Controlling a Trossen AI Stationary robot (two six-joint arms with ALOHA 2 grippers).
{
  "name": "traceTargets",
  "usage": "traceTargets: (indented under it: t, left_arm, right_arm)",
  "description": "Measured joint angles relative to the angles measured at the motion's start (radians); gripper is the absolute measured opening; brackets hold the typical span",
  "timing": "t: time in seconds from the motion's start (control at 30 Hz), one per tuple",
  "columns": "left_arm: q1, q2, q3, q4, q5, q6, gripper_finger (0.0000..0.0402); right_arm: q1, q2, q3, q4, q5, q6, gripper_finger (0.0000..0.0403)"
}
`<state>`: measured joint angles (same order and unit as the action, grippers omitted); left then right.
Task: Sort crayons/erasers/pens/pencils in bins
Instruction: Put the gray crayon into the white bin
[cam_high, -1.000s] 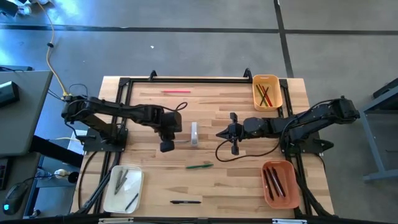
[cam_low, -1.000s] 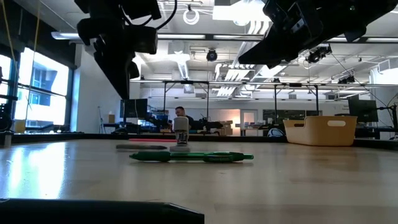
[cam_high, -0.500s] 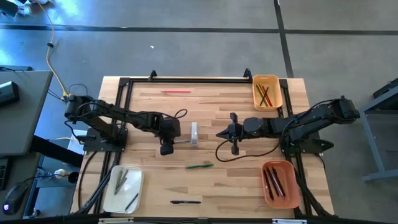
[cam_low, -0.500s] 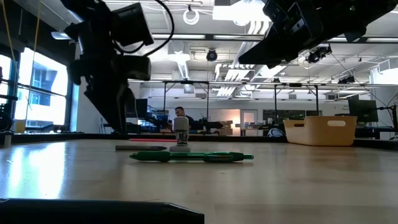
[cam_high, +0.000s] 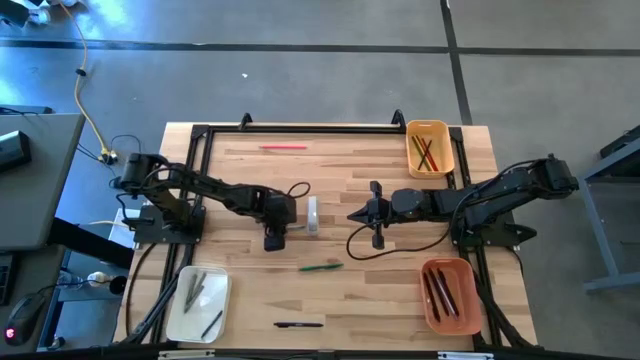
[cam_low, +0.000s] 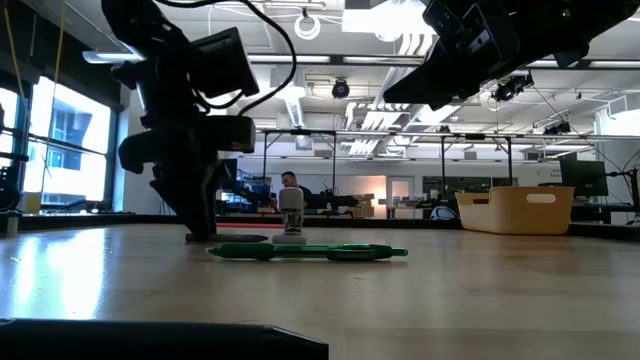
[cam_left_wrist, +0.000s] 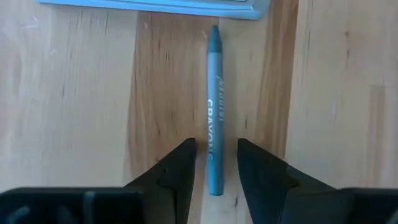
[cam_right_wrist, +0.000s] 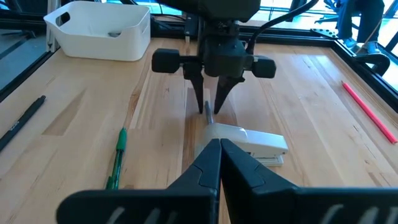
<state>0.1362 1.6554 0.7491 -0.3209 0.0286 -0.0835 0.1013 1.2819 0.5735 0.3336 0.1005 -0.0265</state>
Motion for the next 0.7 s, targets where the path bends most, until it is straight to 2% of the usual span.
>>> traceTargets:
  t: [0.1, 0.33, 0.5, 0.7]
  left_arm:
    - [0.000, 0.009, 0.003, -0.005, -0.005, 0.011, 0.0090]
    - [0.001, 0.007, 0.003, -0.028, 0.002, 0.042, 0.0011]
    - [0.002, 0.010, 0.026, -0.065, 0.025, 0.053, 0.0011]
    - [-0.001, -0.036, 0.100, -0.242, 0.084, 0.078, 0.0003]
  right_arm:
    - [0.000, 0.000, 0.000, 0.000, 0.000, 0.000, 0.0000]
    - [0.000, 0.000, 0.000, -0.001, 0.000, 0.000, 0.0000]
    - [0.000, 0.000, 0.000, -0.001, 0.000, 0.000, 0.0000]
    - [0.000, 0.000, 0.000, -0.005, 0.000, 0.000, 0.0000]
